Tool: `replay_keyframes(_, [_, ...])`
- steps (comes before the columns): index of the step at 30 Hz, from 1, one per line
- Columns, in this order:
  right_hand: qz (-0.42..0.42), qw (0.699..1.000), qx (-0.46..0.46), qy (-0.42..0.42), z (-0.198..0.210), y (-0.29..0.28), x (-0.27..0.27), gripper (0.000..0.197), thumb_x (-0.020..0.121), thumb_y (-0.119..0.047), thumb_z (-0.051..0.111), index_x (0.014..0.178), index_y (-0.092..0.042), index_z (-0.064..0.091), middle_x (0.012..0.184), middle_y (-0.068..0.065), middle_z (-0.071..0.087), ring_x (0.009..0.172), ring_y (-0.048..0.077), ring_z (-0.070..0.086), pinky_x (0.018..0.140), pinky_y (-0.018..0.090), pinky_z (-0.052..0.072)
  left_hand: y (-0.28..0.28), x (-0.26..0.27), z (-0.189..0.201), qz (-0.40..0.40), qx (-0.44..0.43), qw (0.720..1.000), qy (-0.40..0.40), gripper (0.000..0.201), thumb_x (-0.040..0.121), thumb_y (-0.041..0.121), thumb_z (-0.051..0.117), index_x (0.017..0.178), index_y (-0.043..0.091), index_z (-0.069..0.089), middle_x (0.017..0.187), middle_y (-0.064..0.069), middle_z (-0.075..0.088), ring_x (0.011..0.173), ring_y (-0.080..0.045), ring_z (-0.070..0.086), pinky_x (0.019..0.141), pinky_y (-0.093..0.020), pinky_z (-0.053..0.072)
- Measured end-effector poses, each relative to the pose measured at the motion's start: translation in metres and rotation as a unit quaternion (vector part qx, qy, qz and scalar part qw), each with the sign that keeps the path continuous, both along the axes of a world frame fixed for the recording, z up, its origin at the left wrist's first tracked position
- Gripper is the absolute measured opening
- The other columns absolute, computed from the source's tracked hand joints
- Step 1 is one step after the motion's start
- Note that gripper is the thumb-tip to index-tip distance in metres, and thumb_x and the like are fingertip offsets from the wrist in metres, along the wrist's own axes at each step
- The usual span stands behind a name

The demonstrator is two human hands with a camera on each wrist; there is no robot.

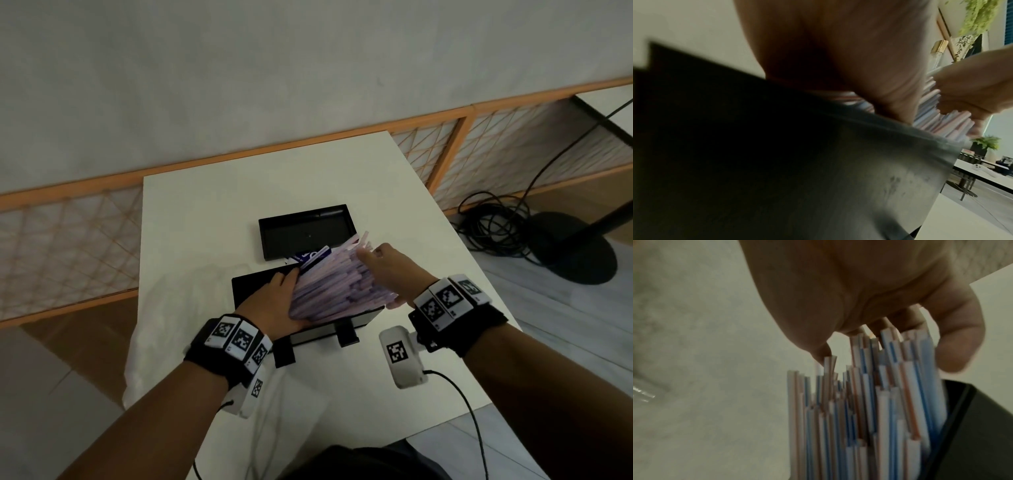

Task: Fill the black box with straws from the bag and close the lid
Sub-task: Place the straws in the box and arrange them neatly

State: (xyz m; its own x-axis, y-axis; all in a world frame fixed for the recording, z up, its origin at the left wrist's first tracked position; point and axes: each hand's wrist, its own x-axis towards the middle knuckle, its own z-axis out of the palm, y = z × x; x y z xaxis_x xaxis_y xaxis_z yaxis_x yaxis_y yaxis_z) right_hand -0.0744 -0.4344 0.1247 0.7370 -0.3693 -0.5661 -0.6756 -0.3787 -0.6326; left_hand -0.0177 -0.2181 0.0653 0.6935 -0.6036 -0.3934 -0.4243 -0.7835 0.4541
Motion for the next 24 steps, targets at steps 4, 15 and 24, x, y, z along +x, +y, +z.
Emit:
replay_keyframes(4, [-0.020, 1.000, 0.012, -0.011, 0.004, 0.007, 0.001, 0.033, 0.089, -0.047, 0.047, 0.102, -0.017, 0.049, 0.085, 0.002, 0.056, 0.077, 0.025, 0.062, 0.069, 0.043, 0.060, -0.005, -0.008, -0.001, 0.018, 0.033, 0.999, -0.023, 0.093, 0.067, 0.053, 0.071, 0.141, 0.021, 0.025, 0.127, -0.011, 0.038, 0.119, -0.032, 0.043, 0.098, -0.046, 0.044])
replay_keyframes(15, [-0.093, 0.990, 0.108, 0.013, 0.011, 0.018, 0.009, 0.038, 0.087, -0.045, 0.053, 0.108, -0.014, 0.046, 0.103, 0.010, 0.055, 0.090, 0.032, 0.060, 0.072, 0.055, 0.056, -0.010, -0.012, 0.002, 0.049, 0.002, 0.999, -0.002, 0.075, 0.063, 0.037, 0.077, 0.123, 0.017, 0.037, 0.117, -0.010, 0.054, 0.102, -0.029, 0.058, 0.085, -0.043, 0.052])
replay_keyframes(24, [-0.132, 0.981, 0.083, -0.116, -0.012, 0.020, 0.001, 0.013, 0.094, -0.019, 0.042, 0.082, -0.016, 0.045, 0.073, 0.010, 0.057, 0.051, 0.023, 0.053, 0.056, 0.037, 0.053, -0.016, -0.009, 0.015, 0.015, -0.003, 1.000, 0.008, 0.098, 0.062, 0.038, 0.079, 0.141, 0.027, 0.021, 0.132, -0.008, 0.040, 0.113, -0.029, 0.054, 0.093, -0.040, 0.048])
